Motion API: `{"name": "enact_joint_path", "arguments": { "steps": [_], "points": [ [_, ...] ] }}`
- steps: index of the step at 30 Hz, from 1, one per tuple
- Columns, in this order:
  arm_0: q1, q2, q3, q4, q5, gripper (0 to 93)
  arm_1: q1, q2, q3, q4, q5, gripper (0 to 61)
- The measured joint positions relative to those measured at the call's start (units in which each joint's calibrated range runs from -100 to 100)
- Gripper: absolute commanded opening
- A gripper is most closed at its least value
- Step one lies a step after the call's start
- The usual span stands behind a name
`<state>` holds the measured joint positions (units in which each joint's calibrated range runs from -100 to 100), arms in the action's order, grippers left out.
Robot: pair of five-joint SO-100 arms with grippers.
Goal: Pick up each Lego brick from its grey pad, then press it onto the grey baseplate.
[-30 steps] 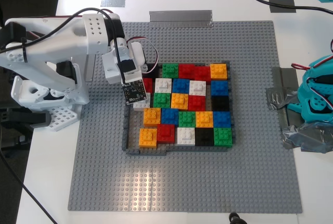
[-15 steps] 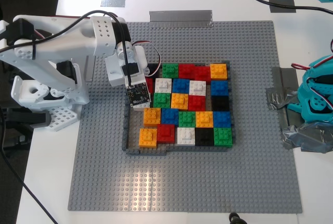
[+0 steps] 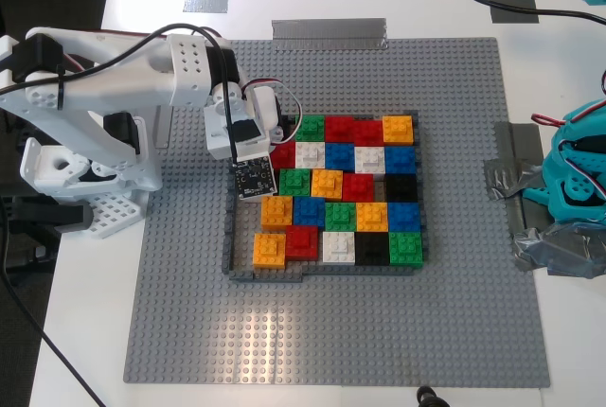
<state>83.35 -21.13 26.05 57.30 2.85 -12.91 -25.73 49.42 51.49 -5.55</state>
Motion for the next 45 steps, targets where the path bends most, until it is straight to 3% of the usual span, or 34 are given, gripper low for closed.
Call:
{"name": "enact_joint_path", "arguments": {
  "steps": [13,22,29,45],
  "points": [
    [0.00,0.00,0.00,0.00,0.00,0.0,1.00,-1.73,-4.45,2.98,0.59,0.1],
    [0.00,0.00,0.00,0.00,0.00,0.0,1.36,-5.01,-13.35,13.27,0.64,0.1],
    [0.00,0.00,0.00,0.00,0.00,0.0,4.82,-7.94,-14.22,20.43,2.30,0.1],
    [0.00,0.00,0.00,0.00,0.00,0.0,11.00,-10.28,6.00,9.01,5.52,0.1]
  ]
}}
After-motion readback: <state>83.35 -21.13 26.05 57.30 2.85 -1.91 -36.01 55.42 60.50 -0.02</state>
